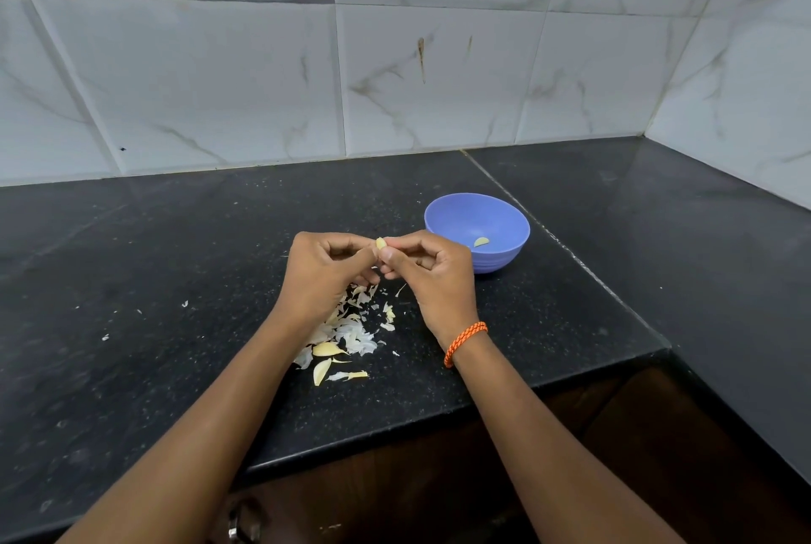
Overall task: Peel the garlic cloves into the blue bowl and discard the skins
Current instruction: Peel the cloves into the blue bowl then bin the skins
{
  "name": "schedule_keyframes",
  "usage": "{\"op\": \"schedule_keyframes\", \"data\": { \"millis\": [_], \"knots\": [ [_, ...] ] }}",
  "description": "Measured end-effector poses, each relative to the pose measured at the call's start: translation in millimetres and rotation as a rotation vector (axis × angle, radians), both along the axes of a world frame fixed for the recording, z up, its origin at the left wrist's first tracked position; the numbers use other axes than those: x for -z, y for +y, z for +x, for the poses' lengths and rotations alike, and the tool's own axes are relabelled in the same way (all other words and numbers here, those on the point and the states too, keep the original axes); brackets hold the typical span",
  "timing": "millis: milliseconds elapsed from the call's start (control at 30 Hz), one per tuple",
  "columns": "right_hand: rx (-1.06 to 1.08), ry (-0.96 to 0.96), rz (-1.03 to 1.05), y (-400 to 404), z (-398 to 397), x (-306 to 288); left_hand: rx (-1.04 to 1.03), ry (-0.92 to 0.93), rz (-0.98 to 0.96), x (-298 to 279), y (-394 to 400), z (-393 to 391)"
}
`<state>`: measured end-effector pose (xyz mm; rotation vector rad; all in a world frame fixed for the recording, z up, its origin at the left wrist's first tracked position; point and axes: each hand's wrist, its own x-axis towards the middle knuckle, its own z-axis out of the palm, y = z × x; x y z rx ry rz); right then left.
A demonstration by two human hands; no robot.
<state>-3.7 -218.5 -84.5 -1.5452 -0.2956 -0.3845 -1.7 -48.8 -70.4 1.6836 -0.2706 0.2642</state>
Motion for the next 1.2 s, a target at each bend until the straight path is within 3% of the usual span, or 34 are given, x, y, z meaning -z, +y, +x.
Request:
{"op": "schedule_keyframes", "data": {
  "millis": [600,767,933,1200],
  "knots": [
    [-0.058,0.012,-0.061,5.2,2.1,2.5,-0.061,-0.05,0.09,5.1,-2.5,5.5],
    [0.029,0.045,-0.052,0.8,1.4,3.0,-0.053,-0.047,0.184,7.8,5.2,10.8],
    [0.147,-0.031,-0.291,-3.4,4.9,5.3,-0.065,-0.086,0.346,10.2,8.5,9.5],
    [0.094,0.031,-0.509,-10.8,4.0,3.6,-0.129,-0.11,0.44,15.9,13.0,13.4]
  ]
}}
